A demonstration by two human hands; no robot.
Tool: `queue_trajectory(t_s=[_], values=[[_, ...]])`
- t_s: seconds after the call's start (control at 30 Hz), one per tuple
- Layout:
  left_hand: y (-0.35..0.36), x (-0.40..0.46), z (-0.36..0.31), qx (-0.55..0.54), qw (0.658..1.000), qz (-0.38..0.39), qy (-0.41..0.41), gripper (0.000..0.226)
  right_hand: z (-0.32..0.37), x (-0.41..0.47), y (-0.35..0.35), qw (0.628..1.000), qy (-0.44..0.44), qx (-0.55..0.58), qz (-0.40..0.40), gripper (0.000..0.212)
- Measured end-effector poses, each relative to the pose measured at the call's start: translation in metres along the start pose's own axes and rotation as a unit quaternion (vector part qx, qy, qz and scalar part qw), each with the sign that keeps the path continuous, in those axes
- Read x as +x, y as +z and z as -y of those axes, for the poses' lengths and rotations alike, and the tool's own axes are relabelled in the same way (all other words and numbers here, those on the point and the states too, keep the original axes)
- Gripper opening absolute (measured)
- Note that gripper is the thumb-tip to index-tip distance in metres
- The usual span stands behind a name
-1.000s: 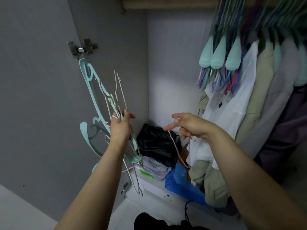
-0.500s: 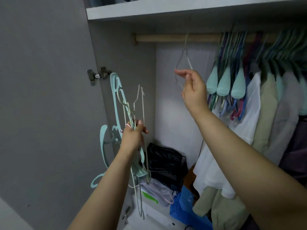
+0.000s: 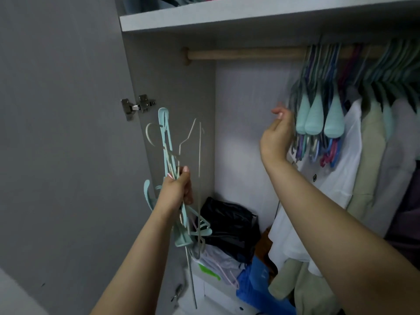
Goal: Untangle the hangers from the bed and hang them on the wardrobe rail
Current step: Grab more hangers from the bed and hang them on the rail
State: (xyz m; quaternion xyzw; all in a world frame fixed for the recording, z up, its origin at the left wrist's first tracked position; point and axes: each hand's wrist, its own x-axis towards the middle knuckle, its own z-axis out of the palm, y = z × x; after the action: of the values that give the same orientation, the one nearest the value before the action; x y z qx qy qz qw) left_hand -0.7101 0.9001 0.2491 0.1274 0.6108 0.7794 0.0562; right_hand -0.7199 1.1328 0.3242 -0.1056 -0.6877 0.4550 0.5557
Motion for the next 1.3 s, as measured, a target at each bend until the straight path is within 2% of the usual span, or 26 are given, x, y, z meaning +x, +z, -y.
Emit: queue_trajectory(t_s=[0.1,0.2,0.3,0.37,0.43,0.47,0.53,0.57,0.6,0.67,0.73,0.8,0.9,0.93,1.07,1.17,1.3], values=[[-0.013,-0.005,0.004,-0.04,0.998,0.031,-0.026,0.042,-0.017,-0.018,-0.006,0.999,-0.021,0.008,0.04,0.032],[-0.025,-0.012,0.007,-0.052,0.995,0.07,-0.054,0.037,-0.034,-0.051,-0.02,0.995,-0.059,-0.024,0.08,0.049],[-0.036,-0.019,0.007,-0.056,0.987,0.128,-0.078,0.035,-0.052,-0.092,-0.031,0.993,-0.078,-0.054,0.068,0.063],[-0.041,-0.024,0.005,-0.061,0.981,0.16,-0.096,0.034,-0.068,-0.126,-0.034,0.996,-0.024,-0.045,0.071,0.063],[-0.041,-0.028,0.003,-0.073,0.976,0.174,-0.113,0.032,-0.084,-0.155,-0.036,0.985,0.092,-0.059,0.135,0.055],[-0.04,-0.03,0.001,-0.084,0.973,0.18,-0.121,0.031,-0.093,-0.166,-0.036,0.96,0.162,-0.083,0.213,0.05],[-0.037,-0.034,-0.003,-0.109,0.965,0.195,-0.139,0.029,-0.112,-0.184,-0.031,0.862,0.277,-0.129,0.404,0.045],[-0.035,-0.037,-0.006,-0.118,0.961,0.205,-0.147,0.027,-0.118,-0.192,-0.026,0.824,0.297,-0.132,0.464,0.045],[-0.032,-0.039,-0.008,-0.121,0.957,0.214,-0.152,0.026,-0.12,-0.199,-0.021,0.808,0.297,-0.126,0.493,0.046],[-0.025,-0.045,-0.01,-0.118,0.951,0.237,-0.161,0.024,-0.117,-0.21,-0.009,0.806,0.281,-0.088,0.513,0.056],[-0.019,-0.051,-0.009,-0.128,0.94,0.264,-0.176,0.023,-0.11,-0.213,0.001,0.788,0.261,-0.072,0.553,0.07],[-0.018,-0.053,-0.006,-0.155,0.923,0.296,-0.192,0.023,-0.113,-0.213,0.009,0.769,0.248,-0.089,0.583,0.069],[-0.024,-0.054,-0.004,-0.197,0.894,0.341,-0.211,0.022,-0.121,-0.215,0.013,0.777,0.237,-0.085,0.576,0.017],[-0.029,-0.054,-0.003,-0.2,0.891,0.347,-0.213,0.022,-0.119,-0.215,0.011,0.784,0.245,-0.081,0.565,0.014],[-0.045,-0.054,0.003,-0.2,0.886,0.357,-0.218,0.026,-0.119,-0.209,-0.008,0.836,0.206,-0.068,0.504,0.019],[-0.053,-0.057,0.005,-0.137,0.91,0.328,-0.214,0.031,-0.121,-0.202,-0.017,0.841,0.193,-0.097,0.497,0.011],[-0.061,-0.06,0.001,0.0,0.945,0.253,-0.205,0.031,-0.119,-0.195,-0.023,0.849,0.174,-0.141,0.479,0.027]])
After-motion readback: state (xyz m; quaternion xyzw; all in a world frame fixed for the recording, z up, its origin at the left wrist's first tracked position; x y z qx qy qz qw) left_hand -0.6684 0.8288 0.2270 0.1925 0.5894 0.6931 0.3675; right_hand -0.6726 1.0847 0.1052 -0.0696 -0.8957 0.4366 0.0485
